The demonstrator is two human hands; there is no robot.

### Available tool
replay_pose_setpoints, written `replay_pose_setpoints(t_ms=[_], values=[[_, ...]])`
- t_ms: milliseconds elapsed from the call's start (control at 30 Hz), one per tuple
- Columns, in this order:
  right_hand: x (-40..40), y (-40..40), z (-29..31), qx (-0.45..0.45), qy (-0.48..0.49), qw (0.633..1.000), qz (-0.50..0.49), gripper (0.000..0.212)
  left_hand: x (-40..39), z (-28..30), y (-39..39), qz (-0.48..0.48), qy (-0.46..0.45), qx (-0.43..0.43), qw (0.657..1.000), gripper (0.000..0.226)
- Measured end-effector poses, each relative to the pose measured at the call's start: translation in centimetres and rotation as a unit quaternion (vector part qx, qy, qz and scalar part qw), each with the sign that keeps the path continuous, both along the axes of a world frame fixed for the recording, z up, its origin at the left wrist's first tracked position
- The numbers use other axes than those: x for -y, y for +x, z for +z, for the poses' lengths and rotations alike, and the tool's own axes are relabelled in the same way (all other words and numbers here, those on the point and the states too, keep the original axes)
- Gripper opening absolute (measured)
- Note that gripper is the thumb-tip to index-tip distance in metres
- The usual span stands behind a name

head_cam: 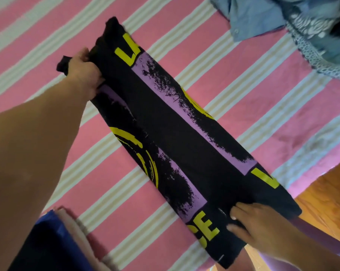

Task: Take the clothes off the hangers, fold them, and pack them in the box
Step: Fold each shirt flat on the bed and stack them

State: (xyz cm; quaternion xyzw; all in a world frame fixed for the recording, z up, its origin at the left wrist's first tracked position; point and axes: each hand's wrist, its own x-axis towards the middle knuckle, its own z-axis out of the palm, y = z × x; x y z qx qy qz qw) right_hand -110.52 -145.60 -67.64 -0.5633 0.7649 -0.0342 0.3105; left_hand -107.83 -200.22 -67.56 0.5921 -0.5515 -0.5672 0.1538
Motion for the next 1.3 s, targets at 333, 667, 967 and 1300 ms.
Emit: replay_pose_setpoints(t_ms=[333,667,967,1300], values=[[3.6,-8.5,-1.5,-0.111,-0.054,0.974,-0.190,0.053,-19.1,-0.7,2.2,-0.490,-0.448,0.192,0.722,0.055],[-0.3,-10.2,-1.4,0.053,0.042,0.960,-0.272,0.042,-41.0,0.4,16.6,-0.549,-0.230,0.135,0.793,0.051],[-1.2,-10.2,-0.8,0.110,0.112,0.949,-0.274,0.026,-51.2,-0.5,9.0,0.006,0.201,0.144,0.969,0.028],[-4.6,-8.0,0.4,0.152,0.124,0.923,-0.331,0.025,-55.4,2.6,8.4,0.147,0.132,0.086,0.976,0.010]])
